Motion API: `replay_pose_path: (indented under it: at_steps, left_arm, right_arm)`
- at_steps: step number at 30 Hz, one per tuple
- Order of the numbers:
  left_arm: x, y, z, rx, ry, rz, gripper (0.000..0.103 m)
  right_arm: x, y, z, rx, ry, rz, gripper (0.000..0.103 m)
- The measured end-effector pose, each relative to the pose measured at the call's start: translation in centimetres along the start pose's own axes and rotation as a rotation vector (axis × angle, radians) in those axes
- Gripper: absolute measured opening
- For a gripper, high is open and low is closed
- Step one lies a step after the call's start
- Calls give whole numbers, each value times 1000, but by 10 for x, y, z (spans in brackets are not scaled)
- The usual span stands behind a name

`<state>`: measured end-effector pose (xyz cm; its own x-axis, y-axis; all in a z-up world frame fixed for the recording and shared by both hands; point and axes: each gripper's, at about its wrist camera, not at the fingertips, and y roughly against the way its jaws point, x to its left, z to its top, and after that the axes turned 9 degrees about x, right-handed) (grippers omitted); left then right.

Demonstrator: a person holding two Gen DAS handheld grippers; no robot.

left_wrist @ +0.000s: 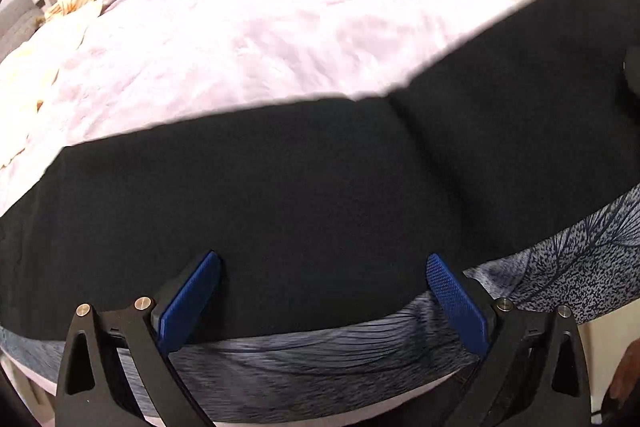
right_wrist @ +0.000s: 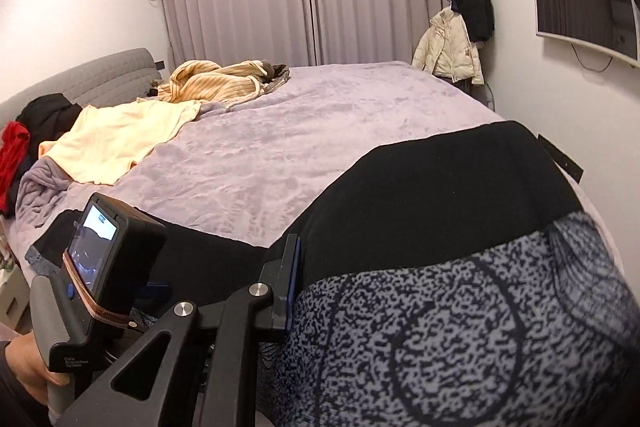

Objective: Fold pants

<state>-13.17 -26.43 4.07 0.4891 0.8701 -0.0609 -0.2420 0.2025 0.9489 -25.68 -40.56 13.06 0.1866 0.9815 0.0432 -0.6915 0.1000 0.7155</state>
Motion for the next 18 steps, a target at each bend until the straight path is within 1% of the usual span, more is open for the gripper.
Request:
replay_pose_path:
  at_steps: [3, 5, 6, 8, 11, 12, 14, 15, 18]
  left_arm:
    - [51, 32, 6, -79, 92, -62, 103]
    - [89, 44, 9, -100, 154, -96, 103]
    - [109, 48, 10, -108, 188, -98, 103]
    - [151, 55, 6, -131, 269, -80, 103]
    - [205, 60, -4, -142, 384, -72, 103]
    - [229, 60, -9, -145, 418, -76, 103]
    - [257, 62, -24, -161, 480, -78, 103]
    - [264, 66, -36, -170, 501, -76, 103]
    - [287, 66, -48, -184, 530, -93, 103]
  right_arm:
    - [35, 8, 17, -40, 72, -62, 16]
    - [70, 5, 23, -69, 156, -129, 16]
    - [89, 1, 22, -82, 203, -159, 16]
    - [123, -12, 20, -83, 268, -163, 16]
    - [172, -40, 7, -67, 382, -181, 16]
    - [188, -48, 3, -59, 422, -182, 16]
    - [220, -66, -11, -52, 531, -215, 16]
    - [234, -76, -19, -46, 587, -233, 16]
    - [267, -105, -47, -15, 742, -310, 16]
